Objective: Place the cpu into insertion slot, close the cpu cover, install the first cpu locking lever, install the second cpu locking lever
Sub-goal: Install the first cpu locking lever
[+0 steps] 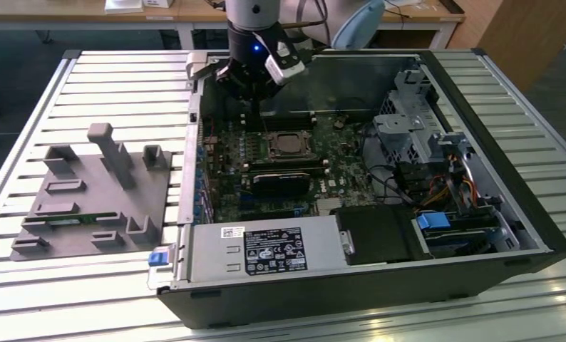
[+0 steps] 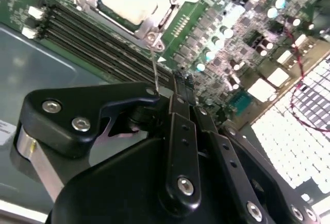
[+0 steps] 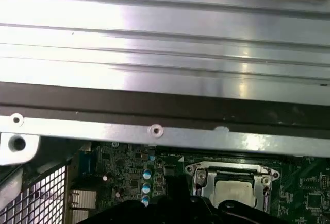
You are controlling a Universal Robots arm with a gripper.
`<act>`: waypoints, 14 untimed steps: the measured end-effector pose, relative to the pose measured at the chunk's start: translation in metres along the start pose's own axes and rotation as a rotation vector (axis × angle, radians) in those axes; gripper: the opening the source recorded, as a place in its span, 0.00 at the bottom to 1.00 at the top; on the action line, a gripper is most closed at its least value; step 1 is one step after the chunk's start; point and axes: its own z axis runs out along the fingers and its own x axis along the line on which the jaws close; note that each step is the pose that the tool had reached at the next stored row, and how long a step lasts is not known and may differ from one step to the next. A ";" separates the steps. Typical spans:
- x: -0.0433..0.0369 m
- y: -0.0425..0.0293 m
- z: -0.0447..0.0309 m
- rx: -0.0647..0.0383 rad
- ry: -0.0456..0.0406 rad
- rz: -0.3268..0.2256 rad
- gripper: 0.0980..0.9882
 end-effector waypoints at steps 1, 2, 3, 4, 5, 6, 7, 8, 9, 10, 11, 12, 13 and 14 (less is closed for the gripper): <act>-0.0020 0.0001 0.0002 0.000 0.0004 0.000 0.01; -0.0044 0.0000 0.0005 0.000 0.0005 0.000 0.01; -0.0070 -0.0002 0.0007 0.000 0.0008 0.000 0.01; -0.0097 -0.0003 0.0010 0.000 0.0010 0.000 0.01; -0.0135 -0.0005 0.0014 0.000 0.0013 0.000 0.01; -0.0172 -0.0007 0.0018 0.000 0.0018 0.000 0.01; -0.0208 -0.0009 0.0023 0.000 0.0021 0.000 0.01; -0.0249 -0.0012 0.0028 0.000 0.0027 0.000 0.01; -0.0291 -0.0014 0.0034 0.000 0.0033 0.000 0.01; -0.0338 -0.0016 0.0041 0.000 0.0040 0.000 0.01; -0.0383 -0.0019 0.0049 0.000 0.0047 0.000 0.01; -0.0423 -0.0020 0.0055 0.000 0.0053 0.000 0.01; -0.0431 -0.0021 0.0058 0.000 0.0052 0.000 0.01; -0.0432 -0.0021 0.0059 0.000 0.0054 0.000 0.01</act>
